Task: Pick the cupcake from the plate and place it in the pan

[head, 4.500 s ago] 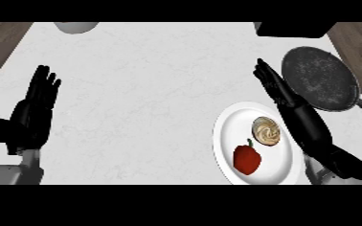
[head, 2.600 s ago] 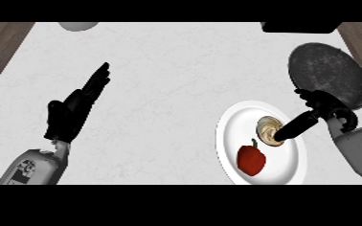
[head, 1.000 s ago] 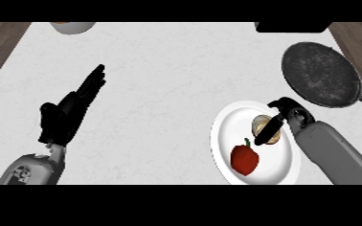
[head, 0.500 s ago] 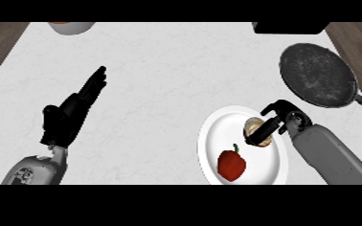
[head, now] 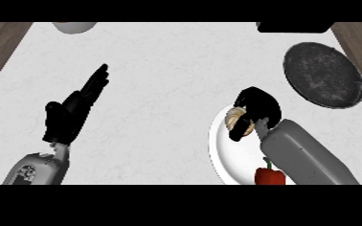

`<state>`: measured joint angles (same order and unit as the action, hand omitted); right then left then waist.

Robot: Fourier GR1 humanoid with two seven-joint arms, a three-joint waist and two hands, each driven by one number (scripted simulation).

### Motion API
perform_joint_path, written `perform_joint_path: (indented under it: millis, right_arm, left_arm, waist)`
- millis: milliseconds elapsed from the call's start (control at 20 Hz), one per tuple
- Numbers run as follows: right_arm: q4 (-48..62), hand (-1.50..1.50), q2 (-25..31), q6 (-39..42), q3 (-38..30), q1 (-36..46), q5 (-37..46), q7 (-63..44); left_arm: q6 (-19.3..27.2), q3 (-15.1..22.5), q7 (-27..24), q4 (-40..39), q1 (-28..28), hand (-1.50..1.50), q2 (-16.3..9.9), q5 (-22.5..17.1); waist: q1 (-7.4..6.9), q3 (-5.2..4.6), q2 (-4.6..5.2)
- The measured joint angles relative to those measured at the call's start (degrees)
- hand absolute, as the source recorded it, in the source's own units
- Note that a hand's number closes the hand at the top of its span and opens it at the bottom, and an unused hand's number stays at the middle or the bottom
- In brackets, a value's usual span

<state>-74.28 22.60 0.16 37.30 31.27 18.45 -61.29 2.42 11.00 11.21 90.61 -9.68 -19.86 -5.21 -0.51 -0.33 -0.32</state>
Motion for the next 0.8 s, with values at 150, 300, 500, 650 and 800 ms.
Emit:
perform_joint_path:
  millis: [150,300,500,650,800]
  right_arm:
    - [-1.26,1.50,-3.29,-3.79,2.98,2.41,8.48,-0.37]
    - [-2.71,1.50,-4.80,-5.75,4.45,5.09,16.74,-1.32]
    - [-4.30,1.50,-5.20,-7.50,4.93,9.01,27.74,-2.32]
    - [-6.18,1.50,-6.46,-8.07,3.83,10.78,34.06,-3.26]
    - [-8.69,1.50,-6.32,-8.88,1.98,8.85,39.00,-3.65]
  left_arm:
    - [-0.14,-0.53,0.21,0.01,-0.12,0.00,-0.16,-0.05]
    - [-0.10,-0.19,-0.46,0.16,1.04,0.00,0.19,0.41]
    - [-0.44,-0.85,-0.60,-0.36,0.87,0.00,0.06,0.28]
    - [-0.37,-1.07,-1.27,-1.13,0.67,0.00,0.50,0.64]
    - [-0.21,-1.32,-0.77,-0.97,0.55,0.00,0.65,1.02]
  waist:
    - [0.05,0.14,-0.02]
    - [0.22,0.20,-0.12]
    - [0.66,0.23,-0.16]
    - [0.88,0.25,-0.11]
    - [1.11,0.29,-0.08]
